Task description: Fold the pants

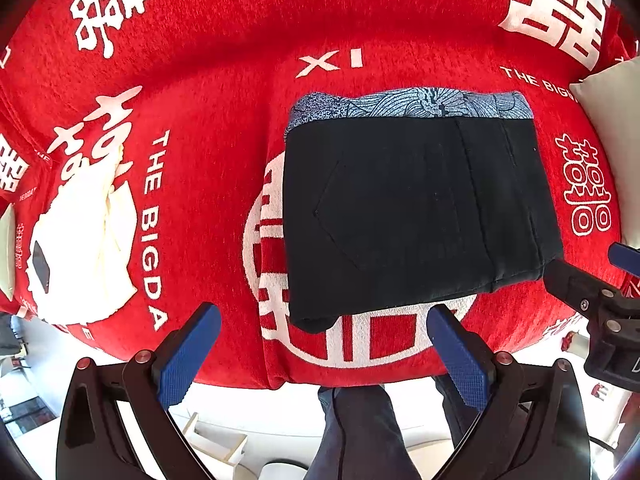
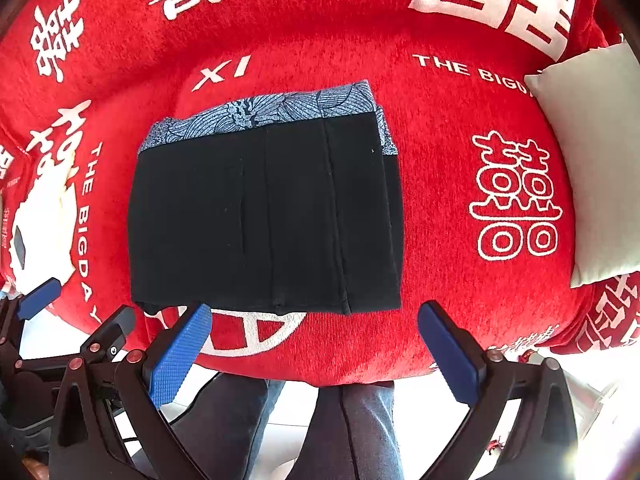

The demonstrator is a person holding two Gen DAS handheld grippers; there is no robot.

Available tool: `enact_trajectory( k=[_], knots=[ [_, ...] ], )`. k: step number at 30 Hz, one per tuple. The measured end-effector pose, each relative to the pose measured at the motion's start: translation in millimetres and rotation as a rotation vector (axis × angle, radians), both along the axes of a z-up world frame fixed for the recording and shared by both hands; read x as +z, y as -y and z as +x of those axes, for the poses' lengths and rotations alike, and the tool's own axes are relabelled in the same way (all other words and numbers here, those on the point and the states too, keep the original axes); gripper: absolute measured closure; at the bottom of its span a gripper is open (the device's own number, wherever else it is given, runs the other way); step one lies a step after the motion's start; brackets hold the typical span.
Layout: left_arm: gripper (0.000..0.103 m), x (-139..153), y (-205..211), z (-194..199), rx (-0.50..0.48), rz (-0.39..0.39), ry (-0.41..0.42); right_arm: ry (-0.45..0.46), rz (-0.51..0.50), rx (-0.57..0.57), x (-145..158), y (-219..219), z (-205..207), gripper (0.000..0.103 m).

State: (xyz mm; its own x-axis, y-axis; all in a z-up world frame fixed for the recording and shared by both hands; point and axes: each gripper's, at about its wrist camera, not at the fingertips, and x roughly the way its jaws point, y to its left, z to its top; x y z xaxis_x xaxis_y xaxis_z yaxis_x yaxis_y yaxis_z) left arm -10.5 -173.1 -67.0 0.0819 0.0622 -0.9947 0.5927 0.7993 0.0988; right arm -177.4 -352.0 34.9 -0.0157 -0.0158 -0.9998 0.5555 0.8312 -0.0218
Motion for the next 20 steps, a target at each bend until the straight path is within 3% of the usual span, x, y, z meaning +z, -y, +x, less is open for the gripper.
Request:
enact_trajectory(
  k=[20],
  knots=[
    [0.000,1.7,-0.3,-5.9,-0.015,-0.022,0.002,-0.005,-0.004,-0.006,-0.6,-2.4,-2.9,0.000]
  ],
)
